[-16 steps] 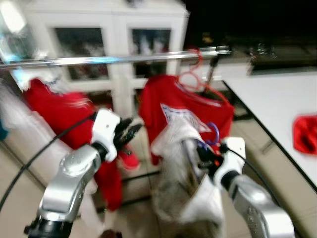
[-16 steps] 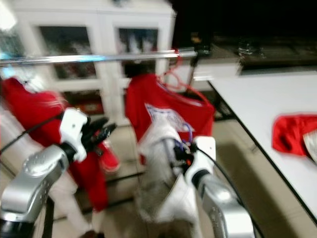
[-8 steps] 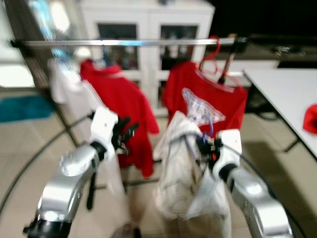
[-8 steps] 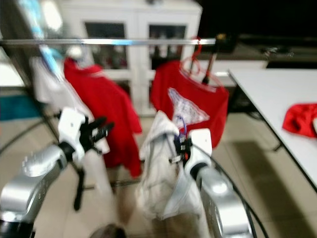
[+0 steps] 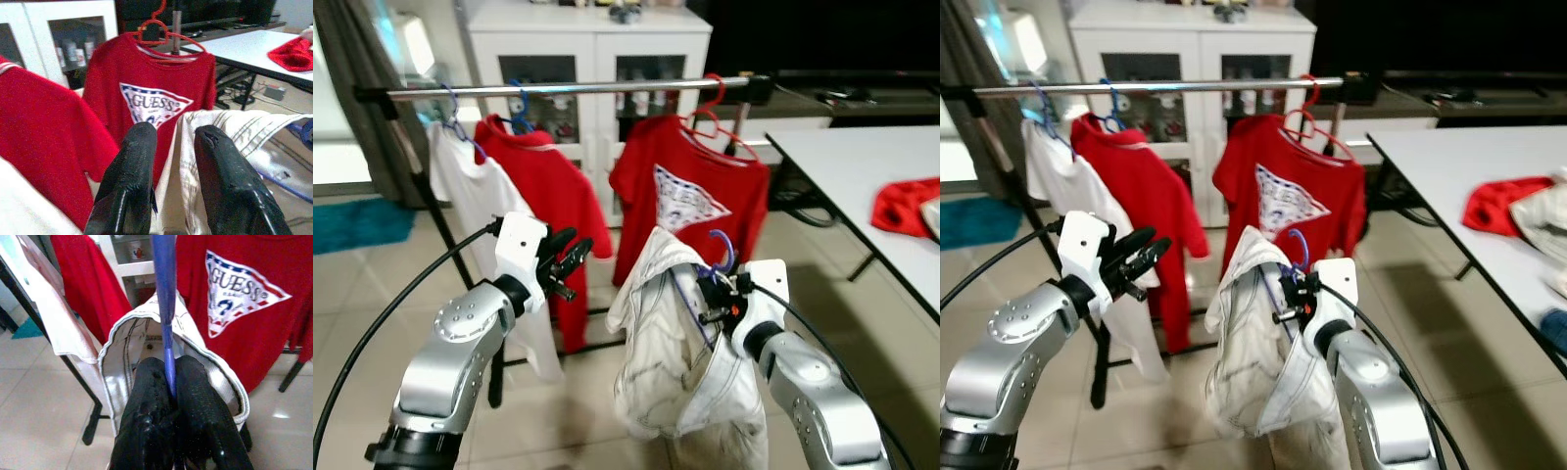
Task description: Hang hanger
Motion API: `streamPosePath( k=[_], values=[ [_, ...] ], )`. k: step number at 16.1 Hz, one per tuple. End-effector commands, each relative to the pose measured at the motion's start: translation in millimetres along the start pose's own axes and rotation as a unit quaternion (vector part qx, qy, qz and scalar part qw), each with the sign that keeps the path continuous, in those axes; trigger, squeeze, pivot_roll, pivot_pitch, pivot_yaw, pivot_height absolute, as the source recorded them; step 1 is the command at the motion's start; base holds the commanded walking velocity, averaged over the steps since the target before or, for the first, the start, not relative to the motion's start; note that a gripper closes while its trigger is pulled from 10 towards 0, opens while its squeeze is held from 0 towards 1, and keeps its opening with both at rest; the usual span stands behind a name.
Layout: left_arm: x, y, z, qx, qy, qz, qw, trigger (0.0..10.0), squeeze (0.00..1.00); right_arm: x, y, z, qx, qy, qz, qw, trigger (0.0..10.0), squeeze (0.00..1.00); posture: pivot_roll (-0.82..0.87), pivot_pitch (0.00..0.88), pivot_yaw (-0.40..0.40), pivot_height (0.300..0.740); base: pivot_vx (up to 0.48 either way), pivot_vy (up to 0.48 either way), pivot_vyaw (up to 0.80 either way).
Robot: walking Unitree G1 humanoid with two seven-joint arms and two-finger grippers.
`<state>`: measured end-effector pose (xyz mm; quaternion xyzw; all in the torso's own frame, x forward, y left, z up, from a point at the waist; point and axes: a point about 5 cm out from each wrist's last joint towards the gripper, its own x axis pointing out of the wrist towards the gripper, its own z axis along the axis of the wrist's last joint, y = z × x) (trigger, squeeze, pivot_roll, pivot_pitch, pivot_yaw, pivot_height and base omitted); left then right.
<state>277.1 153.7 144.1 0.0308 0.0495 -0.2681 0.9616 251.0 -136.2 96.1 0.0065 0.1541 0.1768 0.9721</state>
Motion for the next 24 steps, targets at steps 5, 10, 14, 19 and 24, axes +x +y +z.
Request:
streamPosePath(
  k=[5, 10, 14, 19, 24],
  values=[
    [-1.0, 3.2, 1, 0.003, -0.001, 0.004, 1.0, 10.0, 0.0, 2.2, 7.0, 19, -0.037, -0.042, 0.038, 0.998, 10.0, 0.0, -0.02, 0.0, -0.016, 0.74, 0.0, -0.446, 0.6],
    [5.9, 4.2, 0, 0.019, 0.014, -0.018, 1.0, 10.0, 0.0, 5.3, 8.4, 39, -0.041, -0.076, 0.092, 0.992, 10.0, 0.0, -0.02, 0.0, -0.024, 0.74, 0.0, 0.0, 0.11],
    [19.3, 8.6, -2, 0.119, 0.045, -0.085, 0.988, 10.0, 1.0, 13.3, 16.7, 69, 0.0, -0.129, 0.125, 0.984, 10.0, 0.0, -0.01, 0.0, -0.041, 0.74, 0.0, 0.0, 0.0],
    [36.8, 26.2, -9, 0.202, 0.078, -0.076, 0.973, 10.0, 0.0, 11.5, 22.2, 87, 0.009, -0.157, 0.163, 0.974, 0.0, 0.0, -0.03, 0.0, -0.036, 0.74, 0.0, 0.0, 0.0],
    [49.8, 28.9, -4, 0.165, 0.02, -0.062, 0.984, 0.0, 0.0, 6.2, 24.1, 91, 0.01, -0.165, 0.185, 0.969, 0.0, 0.0, -0.03, 0.0, -0.034, 0.74, 0.0, 0.0, 0.0]
  ],
)
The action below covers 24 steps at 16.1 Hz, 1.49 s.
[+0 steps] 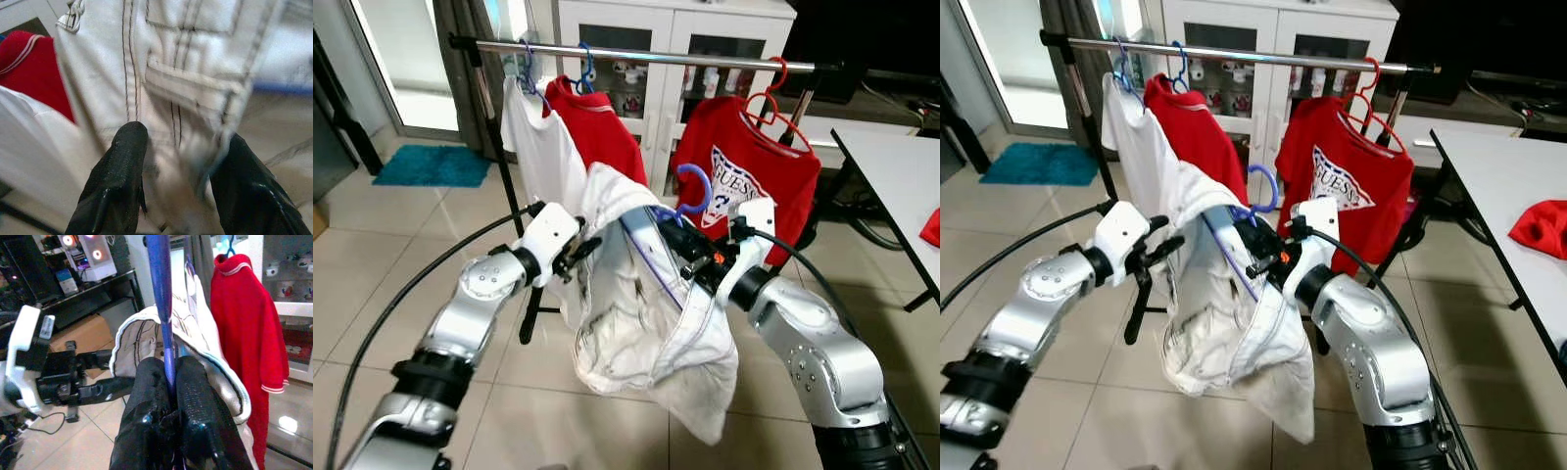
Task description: Hang hanger
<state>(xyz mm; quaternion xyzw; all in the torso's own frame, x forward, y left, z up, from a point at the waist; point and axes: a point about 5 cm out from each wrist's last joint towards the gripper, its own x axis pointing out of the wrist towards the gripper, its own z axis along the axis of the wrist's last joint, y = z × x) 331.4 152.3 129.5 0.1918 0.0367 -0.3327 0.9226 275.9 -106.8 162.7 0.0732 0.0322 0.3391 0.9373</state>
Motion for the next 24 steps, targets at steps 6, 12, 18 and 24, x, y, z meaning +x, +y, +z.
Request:
streamPosePath(
  k=[6, 12, 18, 24],
  values=[
    [6.6, 3.8, 2, -0.042, -0.038, 0.004, 0.998, 0.0, 0.0, -1.1, 6.9, 22, -0.019, -0.042, 0.033, 0.998, 0.0, 0.0, -0.03, 0.0, -0.035, 0.74, 0.0, 0.0, 0.0],
    [7.8, 8.4, 4, -0.046, -0.047, 0.007, 0.998, 0.0, 0.0, -0.3, 7.6, 22, -0.021, -0.04, 0.041, 0.998, 0.0, 0.0, -0.03, 0.0, -0.039, 0.74, 0.0, 0.0, 0.0],
    [-18.7, 51.3, 24, 0.009, -0.04, 0.018, 0.999, 0.0, 0.0, -11.9, -5.2, -3, -0.107, 0.069, 0.052, 0.99, 0.0, 0.0, -0.03, 0.0, -0.034, 0.74, 0.0, 0.0, 0.0],
    [-46.2, 110.0, 59, 0.102, -0.009, 0.067, 0.992, 0.0, 0.0, -38.0, 9.7, -20, -0.138, 0.147, 0.21, 0.957, 0.0, 0.0, -0.02, 0.0, -0.042, 0.74, 0.0, 0.0, 0.0]
  ],
)
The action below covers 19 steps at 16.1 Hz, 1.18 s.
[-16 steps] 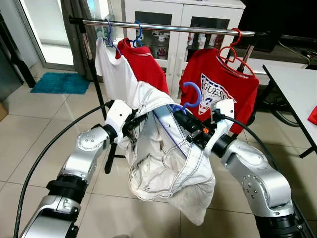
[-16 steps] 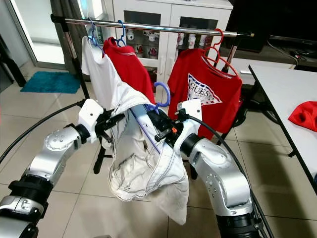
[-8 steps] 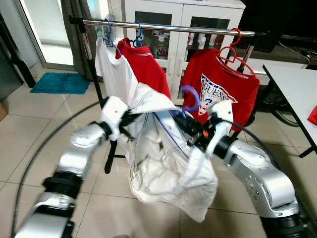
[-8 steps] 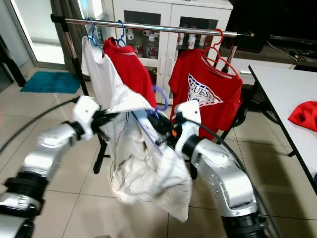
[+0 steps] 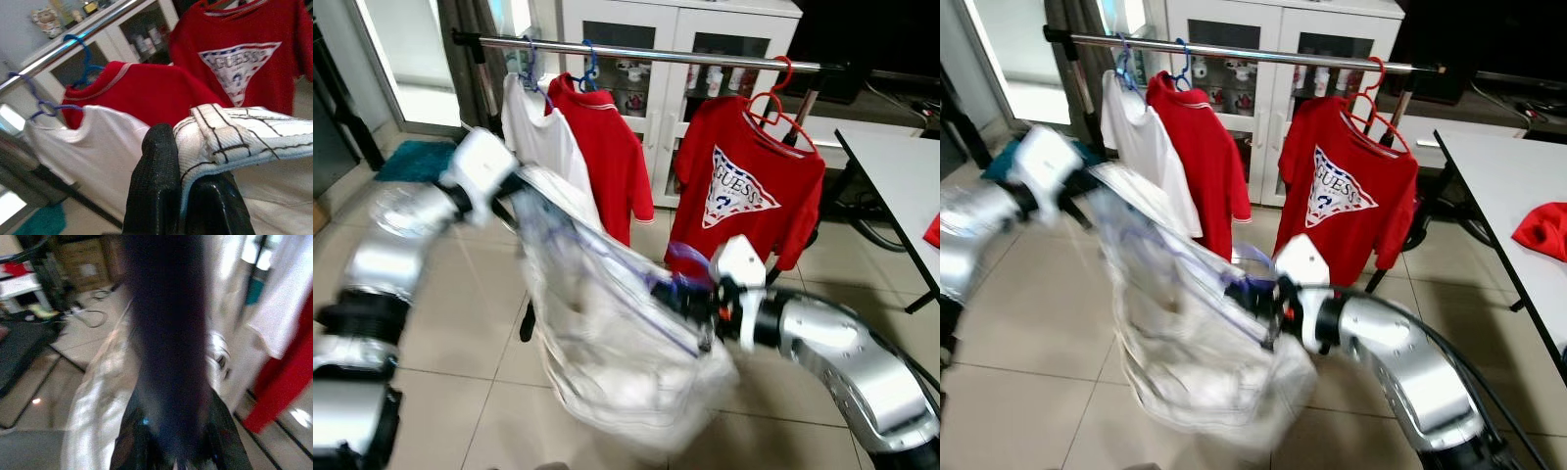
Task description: Hang hanger
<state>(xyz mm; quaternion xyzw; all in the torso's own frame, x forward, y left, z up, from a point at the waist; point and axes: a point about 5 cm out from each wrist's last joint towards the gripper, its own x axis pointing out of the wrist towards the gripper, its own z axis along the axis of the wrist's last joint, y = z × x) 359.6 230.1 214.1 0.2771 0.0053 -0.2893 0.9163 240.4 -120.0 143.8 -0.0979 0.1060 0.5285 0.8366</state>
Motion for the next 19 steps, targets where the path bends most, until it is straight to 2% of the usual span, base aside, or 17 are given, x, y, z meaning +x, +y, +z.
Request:
streamPosePath(
  k=[1, 3, 5, 6, 8, 9, 10, 11, 12, 13, 14, 15, 16, 17, 18, 19],
  values=[
    [-6.5, 18.0, 8, 0.023, -0.001, 0.023, 0.999, 0.0, 0.0, -4.6, 3.3, 1, -0.001, 0.0, 0.023, 1.0, 0.0, 0.0, -0.02, 0.0, -0.039, 0.74, 0.0, 0.0, 0.0],
    [-9.4, 25.1, -3, 0.017, 0.033, 0.027, 0.999, 0.0, 0.0, -14.8, 0.7, 5, 0.022, -0.029, 0.029, 0.999, 0.0, 0.0, -0.02, 0.0, -0.037, 0.74, 0.0, 0.0, 0.0],
    [-6.8, 24.5, -12, -0.032, 0.034, 0.036, 0.998, 0.0, 0.0, -25.1, -3.3, 8, 0.051, -0.069, 0.025, 0.996, 0.0, 0.0, -0.02, 0.0, -0.033, 0.74, 0.0, 0.0, 0.0],
    [-2.3, 19.8, -19, -0.077, 0.03, 0.051, 0.995, 0.0, 0.0, -29.5, -6.2, 9, 0.077, -0.101, 0.014, 0.992, 0.0, 0.0, -0.02, 0.0, -0.03, 0.74, 0.0, 0.0, 0.0],
    [1.1, 15.1, -28, -0.108, 0.035, 0.068, 0.991, 0.0, 0.0, -32.1, -8.8, 10, 0.098, -0.129, 0.002, 0.987, 0.0, 0.0, -0.02, 0.0, -0.027, 0.74, 0.0, 0.0, 0.0],
    [8.5, -1.4, -34, -0.118, 0.037, 0.046, 0.991, 0.0, 0.0, -32.0, -18.1, 16, 0.125, -0.181, -0.049, 0.974, 0.0, 0.0, -0.03, 0.0, -0.023, 0.74, 0.0, 0.0, 0.0],
    [14.2, -13.3, -33, -0.124, 0.027, 0.022, 0.992, 0.0, 0.0, -30.0, -26.2, 20, 0.145, -0.211, -0.092, 0.962, 0.0, 0.0, -0.03, 0.0, -0.023, 0.74, 0.0, 0.0, 0.0],
    [21.5, -29.0, -28, -0.127, 0.011, -0.01, 0.992, 0.0, 0.0, -26.2, -35.3, 25, 0.171, -0.246, -0.141, 0.943, 0.0, 0.0, -0.03, 0.0, -0.022, 0.74, 0.0, 0.0, 0.0],
    [34.7, -60.4, -16, -0.133, -0.022, -0.067, 0.989, 0.0, 0.0, -18.0, -52.7, 30, 0.241, -0.306, -0.235, 0.891, 0.0, 0.0, -0.03, 0.0, -0.018, 0.74, 0.0, 0.0, 0.0],
    [40.0, -73.4, -9, -0.14, -0.038, -0.088, 0.985, 0.0, 0.0, -13.7, -57.3, 29, 0.262, -0.314, -0.265, 0.873, 0.0, 0.0, -0.03, 0.0, -0.018, 0.74, 0.0, 0.0, 0.0],
    [43.5, -81.5, -4, -0.147, -0.049, -0.096, 0.983, 0.0, 0.0, -9.7, -59.9, 26, 0.265, -0.305, -0.289, 0.868, 0.0, 0.0, -0.04, 0.0, -0.019, 0.74, 0.0, 0.0, 0.0],
    [47.0, -97.9, 2, -0.164, -0.061, -0.102, 0.979, 0.0, 0.0, -6.5, -64.1, 15, 0.262, -0.267, -0.341, 0.862, 0.9, 0.0, -0.04, 0.0, -0.026, 0.74, 0.0, 0.0, 0.0],
    [46.1, -102.4, 0, -0.168, -0.059, -0.097, 0.979, 0.0, 0.0, -7.0, -66.3, 7, 0.267, -0.242, -0.365, 0.859, 10.0, 0.0, -0.04, 0.0, -0.027, 0.74, 0.0, 0.0, 0.0],
    [41.3, -104.0, -9, -0.178, -0.045, -0.064, 0.981, 0.0, 0.0, -10.7, -67.9, -5, 0.227, -0.186, -0.393, 0.871, 10.0, 0.0, -0.04, 0.0, -0.028, 0.74, 0.0, 0.0, 0.0],
    [35.6, -99.7, -16, -0.189, -0.031, -0.019, 0.981, 0.0, 0.0, -10.9, -66.0, -16, 0.214, -0.134, -0.402, 0.88, 10.0, 0.0, -0.04, 0.0, -0.024, 0.74, 0.0, 0.0, 0.0],
    [23.0, -92.6, -31, -0.204, -0.003, 0.058, 0.977, 10.0, 0.0, -14.4, -60.6, -36, 0.214, -0.067, -0.42, 0.879, 10.0, 0.0, -0.04, 0.009, -0.023, 0.74, 0.0, 0.0, -0.79]
  ],
)
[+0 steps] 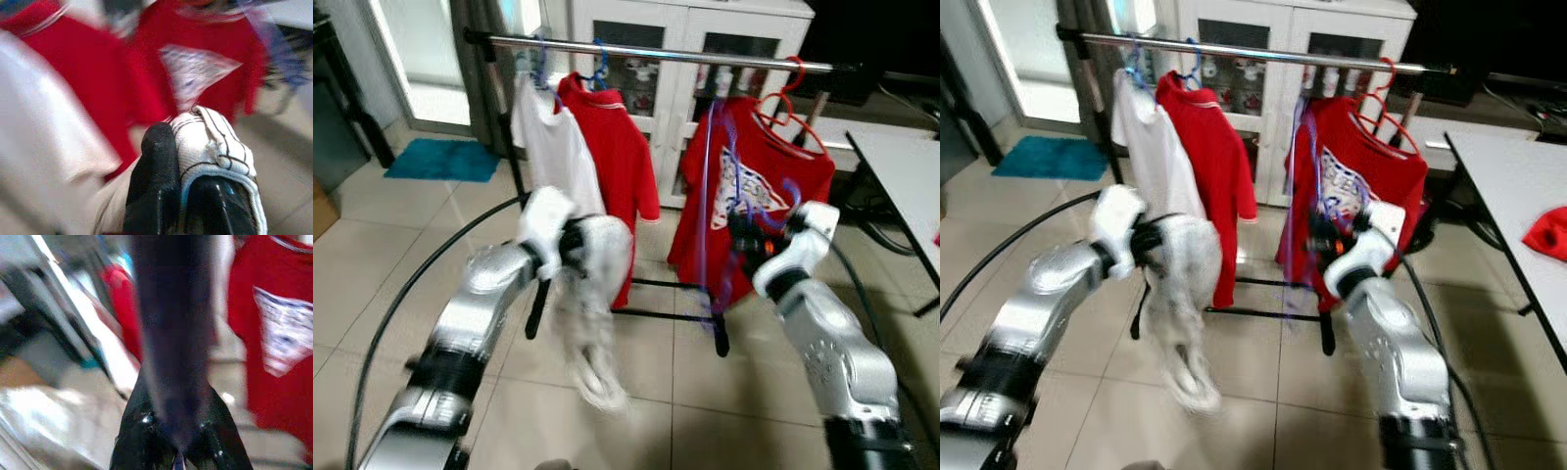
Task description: Hang hanger
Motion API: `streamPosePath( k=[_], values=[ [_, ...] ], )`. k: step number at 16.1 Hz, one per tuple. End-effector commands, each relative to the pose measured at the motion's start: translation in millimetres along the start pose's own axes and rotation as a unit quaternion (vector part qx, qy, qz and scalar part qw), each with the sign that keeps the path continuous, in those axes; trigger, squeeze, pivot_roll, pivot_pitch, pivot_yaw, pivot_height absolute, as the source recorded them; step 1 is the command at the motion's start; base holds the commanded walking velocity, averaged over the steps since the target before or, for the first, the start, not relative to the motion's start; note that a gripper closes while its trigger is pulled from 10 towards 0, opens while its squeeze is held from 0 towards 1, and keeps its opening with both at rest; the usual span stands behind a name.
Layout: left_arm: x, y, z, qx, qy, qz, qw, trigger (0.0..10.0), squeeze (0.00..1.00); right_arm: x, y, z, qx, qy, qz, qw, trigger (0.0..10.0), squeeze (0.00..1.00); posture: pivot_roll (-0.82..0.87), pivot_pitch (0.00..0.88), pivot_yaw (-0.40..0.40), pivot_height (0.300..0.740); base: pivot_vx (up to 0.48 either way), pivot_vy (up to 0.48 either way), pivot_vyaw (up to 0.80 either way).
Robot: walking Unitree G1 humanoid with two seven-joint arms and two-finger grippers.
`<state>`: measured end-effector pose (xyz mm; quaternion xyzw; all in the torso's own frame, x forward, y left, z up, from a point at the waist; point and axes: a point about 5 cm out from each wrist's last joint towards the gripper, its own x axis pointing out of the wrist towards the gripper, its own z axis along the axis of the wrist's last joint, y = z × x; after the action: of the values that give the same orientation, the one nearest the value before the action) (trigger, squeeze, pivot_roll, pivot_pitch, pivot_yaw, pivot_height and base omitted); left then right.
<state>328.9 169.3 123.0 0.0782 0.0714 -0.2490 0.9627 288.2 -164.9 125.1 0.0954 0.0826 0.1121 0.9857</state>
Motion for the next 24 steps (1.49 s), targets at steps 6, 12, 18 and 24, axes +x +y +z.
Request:
streamPosePath(
  k=[6, 12, 18, 24],
  values=[
    [-47.8, -13.9, -29, -0.045, 0.046, 0.096, 0.993, 10.0, 0.0, -34.2, -1.9, -47, -0.05, 0.081, -0.038, 0.995, 10.0, 0.0, -0.03, 0.019, -0.04, 0.74, 0.0, 0.0, -0.8],
    [-47.5, -31.3, -25, -0.044, 0.043, 0.078, 0.995, 10.0, 0.0, -37.3, 5.0, -50, -0.053, 0.082, -0.025, 0.995, 10.0, 0.0, -0.03, 0.0, -0.049, 0.74, 0.0, 0.0, -0.8],
    [-45.4, -34.7, -26, -0.066, 0.059, 0.091, 0.992, 10.0, 0.0, -44.0, 3.5, -59, -0.035, 0.087, -0.054, 0.994, 10.0, 0.0, -0.03, 0.0, -0.03, 0.74, 0.0, 0.0, -0.67],
    [-45.5, -38.9, -30, -0.106, 0.086, 0.061, 0.989, 10.0, 0.0, -46.8, 1.5, -62, -0.039, 0.09, -0.071, 0.993, 10.0, 0.0, -0.03, 0.0, -0.023, 0.74, 0.0, 0.0, -0.4]
  ],
)
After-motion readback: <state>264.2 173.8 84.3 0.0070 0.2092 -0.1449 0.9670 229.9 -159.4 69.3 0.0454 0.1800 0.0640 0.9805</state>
